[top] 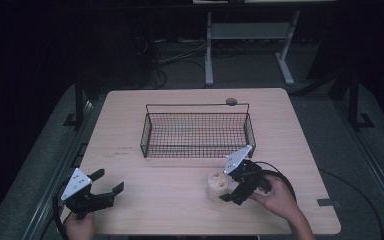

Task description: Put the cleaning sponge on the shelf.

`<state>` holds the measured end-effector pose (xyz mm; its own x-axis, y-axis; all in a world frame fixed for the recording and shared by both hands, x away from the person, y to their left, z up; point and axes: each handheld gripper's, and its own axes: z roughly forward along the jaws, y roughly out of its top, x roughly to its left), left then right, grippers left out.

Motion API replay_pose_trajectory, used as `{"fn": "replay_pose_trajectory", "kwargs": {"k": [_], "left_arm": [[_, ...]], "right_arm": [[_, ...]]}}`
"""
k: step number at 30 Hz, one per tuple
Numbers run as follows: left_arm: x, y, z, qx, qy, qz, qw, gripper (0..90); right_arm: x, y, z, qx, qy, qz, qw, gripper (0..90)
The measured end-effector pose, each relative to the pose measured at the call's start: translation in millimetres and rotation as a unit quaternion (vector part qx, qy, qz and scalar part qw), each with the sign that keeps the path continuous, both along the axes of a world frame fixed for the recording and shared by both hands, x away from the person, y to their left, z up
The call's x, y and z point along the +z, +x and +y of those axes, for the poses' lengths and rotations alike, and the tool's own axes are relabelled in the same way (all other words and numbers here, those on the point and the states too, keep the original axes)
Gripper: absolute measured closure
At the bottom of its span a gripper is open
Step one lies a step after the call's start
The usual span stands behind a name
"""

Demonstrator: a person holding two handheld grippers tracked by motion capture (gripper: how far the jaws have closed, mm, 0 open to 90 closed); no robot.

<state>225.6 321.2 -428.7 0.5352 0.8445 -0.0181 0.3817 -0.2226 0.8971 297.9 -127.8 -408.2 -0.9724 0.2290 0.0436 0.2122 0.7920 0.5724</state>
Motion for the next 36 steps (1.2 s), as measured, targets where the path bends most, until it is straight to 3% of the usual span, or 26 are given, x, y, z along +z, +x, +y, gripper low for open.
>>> {"fn": "replay_pose_trajectory", "kwargs": {"k": [2,7,12,19,27,36], "left_arm": [[0.2,0.1,0.1,0.000,-0.001,0.001,1.0000,13.8],[1.8,-1.9,0.8,0.000,-0.014,-0.006,0.9999,13.8],[1.5,-1.5,2.1,0.003,-0.012,-0.005,0.9999,13.8],[1.0,-1.1,0.6,0.001,-0.008,-0.004,1.0000,13.8],[1.4,-1.4,2.0,0.002,-0.008,-0.005,1.0000,13.8],[1.1,-0.7,-0.6,-0.002,-0.004,-0.004,1.0000,13.8]], "right_arm": [[3.5,-1.3,3.4,0.002,-0.004,-0.016,0.9999,14.3],[5.5,2.9,9.6,0.000,-0.013,-0.015,0.9998,14.9],[1.6,3.3,17.7,0.007,-0.027,-0.021,0.9994,19.8],[1.7,6.9,19.1,0.007,-0.021,-0.010,0.9997,24.7],[4.7,7.7,22.9,0.018,-0.034,-0.015,0.9991,27.4],[19.8,12.4,26.5,0.033,-0.030,-0.008,0.9990,27.5]]}}
